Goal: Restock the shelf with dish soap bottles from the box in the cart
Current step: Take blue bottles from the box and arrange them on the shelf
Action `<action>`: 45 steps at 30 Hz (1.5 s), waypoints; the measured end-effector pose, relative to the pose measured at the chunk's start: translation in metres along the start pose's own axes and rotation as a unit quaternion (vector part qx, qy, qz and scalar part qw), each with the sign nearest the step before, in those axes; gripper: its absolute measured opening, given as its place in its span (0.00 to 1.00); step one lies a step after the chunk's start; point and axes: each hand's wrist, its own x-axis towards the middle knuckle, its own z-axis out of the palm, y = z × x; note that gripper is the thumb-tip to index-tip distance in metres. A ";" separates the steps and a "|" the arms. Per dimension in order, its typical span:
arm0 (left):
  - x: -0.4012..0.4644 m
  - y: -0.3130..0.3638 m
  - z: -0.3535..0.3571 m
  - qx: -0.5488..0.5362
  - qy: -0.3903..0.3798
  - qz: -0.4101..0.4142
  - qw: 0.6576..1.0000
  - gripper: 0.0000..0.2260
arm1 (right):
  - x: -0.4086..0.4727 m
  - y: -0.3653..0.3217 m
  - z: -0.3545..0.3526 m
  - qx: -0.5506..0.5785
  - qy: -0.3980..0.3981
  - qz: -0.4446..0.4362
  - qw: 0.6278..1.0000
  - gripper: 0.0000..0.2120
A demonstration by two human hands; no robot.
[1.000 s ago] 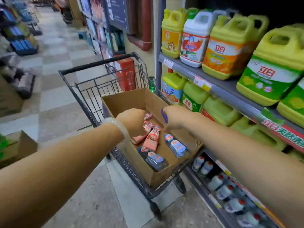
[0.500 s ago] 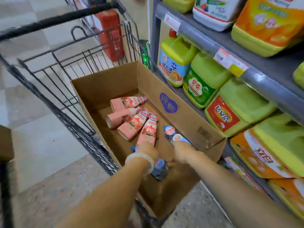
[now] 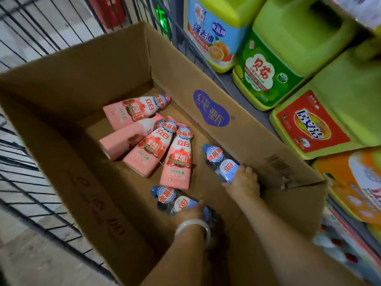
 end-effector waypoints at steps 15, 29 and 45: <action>0.010 -0.008 -0.011 -0.156 -0.055 -0.116 0.979 0.38 | 0.011 -0.004 0.018 0.037 -0.146 0.004 0.989 0.49; -0.022 -0.008 -0.013 -0.058 -0.098 0.001 0.994 0.19 | -0.007 0.015 0.015 0.318 -0.285 0.077 0.901 0.40; -0.145 0.108 -0.092 -0.021 -0.316 0.323 0.892 0.18 | -0.105 0.030 -0.138 0.588 -0.089 -0.112 0.796 0.18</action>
